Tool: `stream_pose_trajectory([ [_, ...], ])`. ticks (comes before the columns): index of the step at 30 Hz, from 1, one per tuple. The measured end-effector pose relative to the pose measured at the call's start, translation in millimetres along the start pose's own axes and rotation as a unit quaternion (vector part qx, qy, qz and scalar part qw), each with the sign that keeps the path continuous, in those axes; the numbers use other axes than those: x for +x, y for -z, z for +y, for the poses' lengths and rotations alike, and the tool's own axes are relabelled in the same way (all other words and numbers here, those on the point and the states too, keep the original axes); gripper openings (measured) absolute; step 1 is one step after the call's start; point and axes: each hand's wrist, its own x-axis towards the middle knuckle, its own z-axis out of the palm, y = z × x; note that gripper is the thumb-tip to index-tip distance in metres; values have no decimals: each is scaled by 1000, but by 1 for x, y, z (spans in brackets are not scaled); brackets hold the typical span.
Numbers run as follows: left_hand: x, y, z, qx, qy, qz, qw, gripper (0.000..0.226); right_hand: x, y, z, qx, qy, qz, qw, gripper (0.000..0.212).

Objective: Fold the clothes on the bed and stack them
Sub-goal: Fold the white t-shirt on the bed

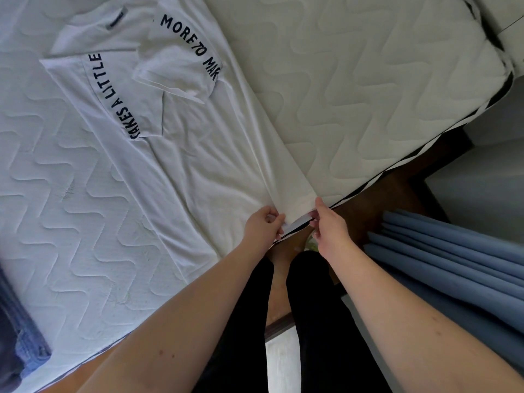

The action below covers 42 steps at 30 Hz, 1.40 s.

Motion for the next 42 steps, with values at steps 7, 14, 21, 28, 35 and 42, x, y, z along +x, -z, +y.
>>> stream_pose_trajectory([
  [7, 2, 12, -14, 54, 5, 8, 999, 13, 4, 6, 3, 24, -32, 33, 999, 11],
  [14, 13, 19, -4, 92, -12, 17, 996, 32, 1, -3, -6, -122, 129, 149, 973, 22],
  [21, 31, 26, 15, 69, -29, 18, 997, 17, 2, -31, -18, -345, 240, 143, 896, 38],
  [28, 32, 15, 18, 64, 16, -100, 993, 21, 7, -7, -42, -466, 285, 87, 833, 16],
  [35, 26, -1, 8, 42, 43, -110, 992, 19, 6, 21, -25, -423, 372, 26, 826, 19],
  [42, 31, 0, 20, 213, 25, -112, 970, 49, 3, 0, -26, -452, 353, 101, 813, 21],
])
